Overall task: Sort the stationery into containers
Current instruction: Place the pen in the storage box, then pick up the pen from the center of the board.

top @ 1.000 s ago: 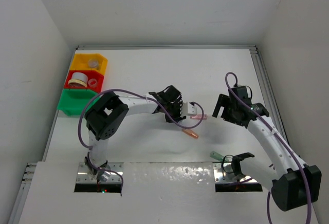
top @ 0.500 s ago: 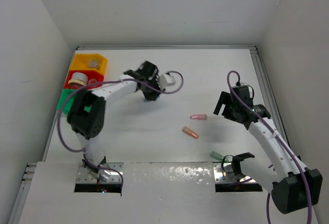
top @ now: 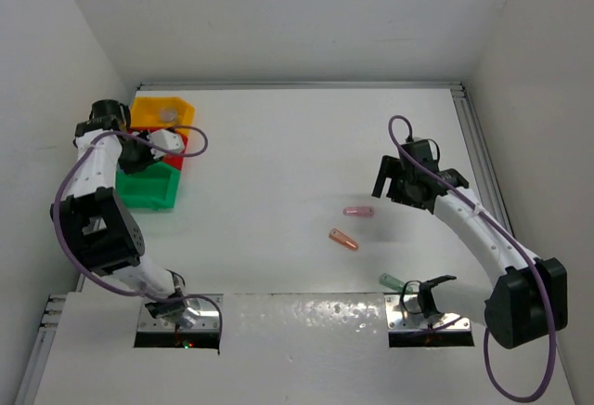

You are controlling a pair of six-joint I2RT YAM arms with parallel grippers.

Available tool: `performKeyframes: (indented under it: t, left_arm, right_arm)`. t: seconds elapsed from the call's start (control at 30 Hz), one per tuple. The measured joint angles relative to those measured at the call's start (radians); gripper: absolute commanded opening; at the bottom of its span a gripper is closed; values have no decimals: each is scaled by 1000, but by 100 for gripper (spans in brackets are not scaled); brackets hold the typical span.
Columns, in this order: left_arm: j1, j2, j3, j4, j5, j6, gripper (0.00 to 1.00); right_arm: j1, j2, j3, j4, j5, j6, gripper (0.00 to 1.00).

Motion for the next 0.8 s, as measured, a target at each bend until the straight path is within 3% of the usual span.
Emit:
performKeyframes:
  t: [0.23,0.33,0.37,0.5,0.57,0.7,0.8]
  left_arm:
    - [114,61,-92,19,32,236,0]
    - [124,89,-106,66,43,295,22]
    - [127,93,-123,87,46,310,35]
    - [132,93,-198,156,65,340,59]
    - [126,93,-210,179,80,336,65]
    - [114,79,-196,225,143,270,67]
    - [93,60,-123,238,241,120,60]
  right_arm:
    - [19,17,2,6,-2,3,84]
    - [19,17,2,5,5,4,84]
    - [19,17,2,5,7,4,84]
    - [19,17,2,5,7,4,85]
    - [20,18,5,0,7,4,85]
    - [19,18,11,-2,7,4,85]
    - [19,18,11,-2,6,4,85]
